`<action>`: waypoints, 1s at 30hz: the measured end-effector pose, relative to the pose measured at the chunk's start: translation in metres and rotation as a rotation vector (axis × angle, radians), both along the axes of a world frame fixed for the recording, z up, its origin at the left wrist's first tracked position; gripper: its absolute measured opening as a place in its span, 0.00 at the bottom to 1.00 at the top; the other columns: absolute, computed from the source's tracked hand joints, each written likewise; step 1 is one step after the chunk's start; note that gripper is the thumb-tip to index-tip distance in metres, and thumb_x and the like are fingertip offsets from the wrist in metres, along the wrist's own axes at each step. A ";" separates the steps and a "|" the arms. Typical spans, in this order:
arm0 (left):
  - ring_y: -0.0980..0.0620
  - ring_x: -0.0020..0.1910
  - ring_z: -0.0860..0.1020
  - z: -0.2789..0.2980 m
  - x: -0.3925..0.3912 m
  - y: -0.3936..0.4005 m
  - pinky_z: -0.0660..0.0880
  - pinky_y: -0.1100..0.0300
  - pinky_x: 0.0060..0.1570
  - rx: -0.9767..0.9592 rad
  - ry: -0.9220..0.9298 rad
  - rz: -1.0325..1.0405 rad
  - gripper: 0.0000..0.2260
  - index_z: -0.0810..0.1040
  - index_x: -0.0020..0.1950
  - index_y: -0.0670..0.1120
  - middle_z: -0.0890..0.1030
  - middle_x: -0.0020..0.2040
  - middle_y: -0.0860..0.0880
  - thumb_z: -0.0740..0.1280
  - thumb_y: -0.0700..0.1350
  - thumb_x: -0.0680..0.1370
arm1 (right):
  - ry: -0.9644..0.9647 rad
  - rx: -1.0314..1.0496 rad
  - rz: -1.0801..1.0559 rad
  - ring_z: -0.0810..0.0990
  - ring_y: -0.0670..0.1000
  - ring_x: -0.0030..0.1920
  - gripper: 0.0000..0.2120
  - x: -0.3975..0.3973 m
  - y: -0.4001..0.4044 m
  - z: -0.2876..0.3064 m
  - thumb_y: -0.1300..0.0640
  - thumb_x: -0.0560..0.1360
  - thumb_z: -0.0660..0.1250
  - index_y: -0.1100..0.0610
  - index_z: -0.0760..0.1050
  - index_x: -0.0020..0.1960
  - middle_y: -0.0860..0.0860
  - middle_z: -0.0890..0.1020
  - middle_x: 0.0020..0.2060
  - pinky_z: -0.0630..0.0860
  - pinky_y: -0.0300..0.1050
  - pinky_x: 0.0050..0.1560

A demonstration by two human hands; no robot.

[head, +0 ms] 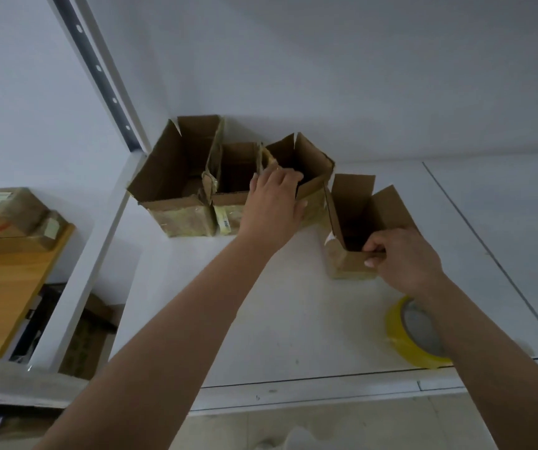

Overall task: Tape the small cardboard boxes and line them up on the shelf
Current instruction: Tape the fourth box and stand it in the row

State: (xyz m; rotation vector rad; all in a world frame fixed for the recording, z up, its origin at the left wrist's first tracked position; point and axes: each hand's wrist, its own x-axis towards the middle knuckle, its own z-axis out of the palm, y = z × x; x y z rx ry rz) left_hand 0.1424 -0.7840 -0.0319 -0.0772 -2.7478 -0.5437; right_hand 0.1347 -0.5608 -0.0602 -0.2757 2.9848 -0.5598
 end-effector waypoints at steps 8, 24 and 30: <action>0.42 0.79 0.49 0.005 -0.057 -0.003 0.42 0.34 0.72 -0.352 -0.183 0.136 0.10 0.80 0.58 0.50 0.65 0.75 0.46 0.64 0.51 0.80 | 0.007 -0.032 -0.055 0.76 0.52 0.53 0.11 0.001 0.025 0.000 0.57 0.74 0.72 0.42 0.73 0.42 0.46 0.80 0.44 0.75 0.50 0.50; 0.43 0.77 0.55 0.002 -0.028 -0.032 0.58 0.37 0.73 -0.082 -0.289 0.084 0.13 0.78 0.65 0.47 0.64 0.75 0.46 0.64 0.44 0.81 | -0.051 -0.096 0.092 0.73 0.60 0.65 0.19 -0.072 -0.059 -0.004 0.58 0.80 0.64 0.54 0.72 0.70 0.59 0.72 0.66 0.67 0.53 0.69; 0.42 0.77 0.56 0.001 -0.032 -0.034 0.61 0.40 0.72 -0.081 -0.313 0.067 0.13 0.78 0.66 0.45 0.63 0.76 0.45 0.63 0.41 0.82 | -0.084 -0.156 0.142 0.71 0.58 0.69 0.24 -0.073 -0.061 0.001 0.58 0.78 0.67 0.58 0.68 0.73 0.58 0.72 0.69 0.64 0.50 0.71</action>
